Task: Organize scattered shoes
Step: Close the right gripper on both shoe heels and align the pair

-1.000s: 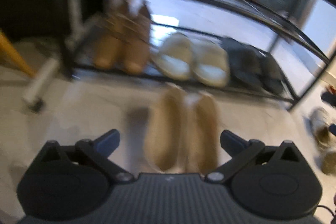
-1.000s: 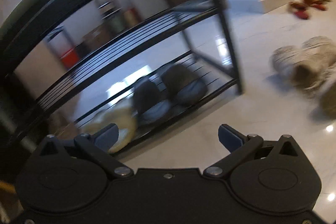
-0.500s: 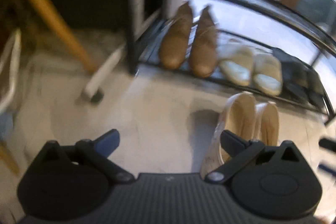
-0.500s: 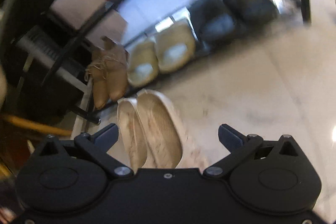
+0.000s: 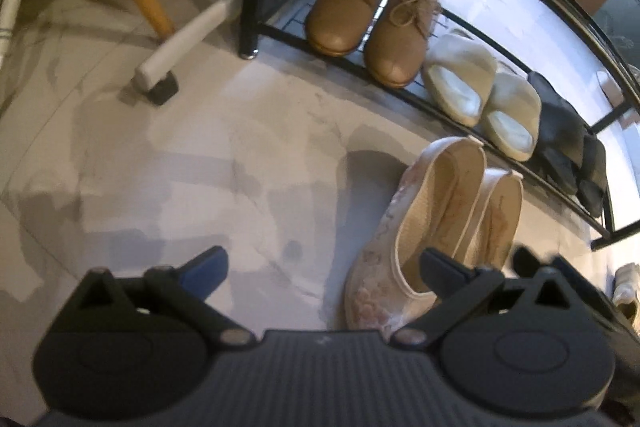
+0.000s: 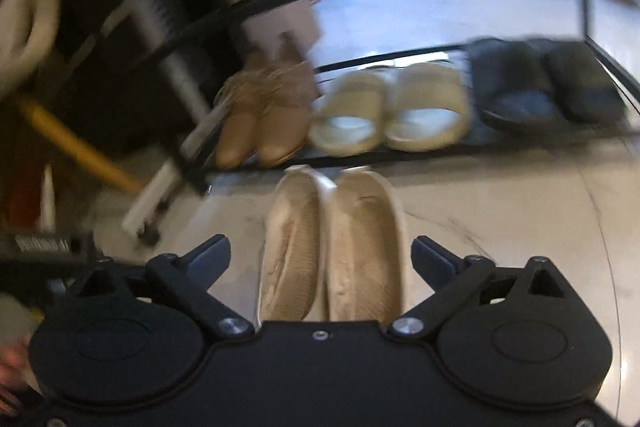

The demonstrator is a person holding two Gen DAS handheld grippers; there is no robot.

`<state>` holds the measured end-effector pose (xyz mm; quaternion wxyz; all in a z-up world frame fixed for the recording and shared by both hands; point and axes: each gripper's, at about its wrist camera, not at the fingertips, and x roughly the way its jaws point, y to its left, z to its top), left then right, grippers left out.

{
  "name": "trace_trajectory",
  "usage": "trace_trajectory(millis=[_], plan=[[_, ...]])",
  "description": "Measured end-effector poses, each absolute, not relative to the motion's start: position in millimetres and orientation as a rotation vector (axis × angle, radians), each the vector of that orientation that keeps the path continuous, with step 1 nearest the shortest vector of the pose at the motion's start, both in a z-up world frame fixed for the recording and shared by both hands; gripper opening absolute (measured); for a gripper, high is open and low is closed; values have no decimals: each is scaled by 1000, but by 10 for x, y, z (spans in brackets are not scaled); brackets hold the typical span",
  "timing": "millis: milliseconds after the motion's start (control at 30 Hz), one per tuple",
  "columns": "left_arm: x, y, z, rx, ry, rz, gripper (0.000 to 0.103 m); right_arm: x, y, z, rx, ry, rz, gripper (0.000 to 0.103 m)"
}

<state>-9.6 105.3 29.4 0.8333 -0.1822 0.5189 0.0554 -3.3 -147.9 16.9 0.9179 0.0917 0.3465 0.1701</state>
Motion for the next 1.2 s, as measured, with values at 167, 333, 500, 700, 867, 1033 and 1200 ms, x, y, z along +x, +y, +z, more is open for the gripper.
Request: trace_trajectory(millis=[167, 333, 500, 700, 867, 1033, 1200], plan=[[-49, 1011, 201, -379, 1149, 121, 102, 234, -1242, -183, 122, 743, 339, 75], [20, 965, 133, -364, 1177, 127, 102, 459, -1191, -413, 86, 776, 301, 54], [55, 972, 41, -363, 1204, 145, 102, 615, -1074, -509, 49, 747, 287, 55], [73, 995, -74, -390, 1263, 150, 102, 811, -1079, -487, 103, 721, 253, 53], [77, 985, -38, -373, 1242, 147, 102, 941, -1067, -470, 120, 718, 238, 53], [69, 1018, -54, -396, 1249, 162, 102, 1061, -1123, -476, 157, 716, 197, 57], [64, 1030, -55, -409, 1251, 162, 102, 1099, -1045, -527, 125, 710, 234, 93]])
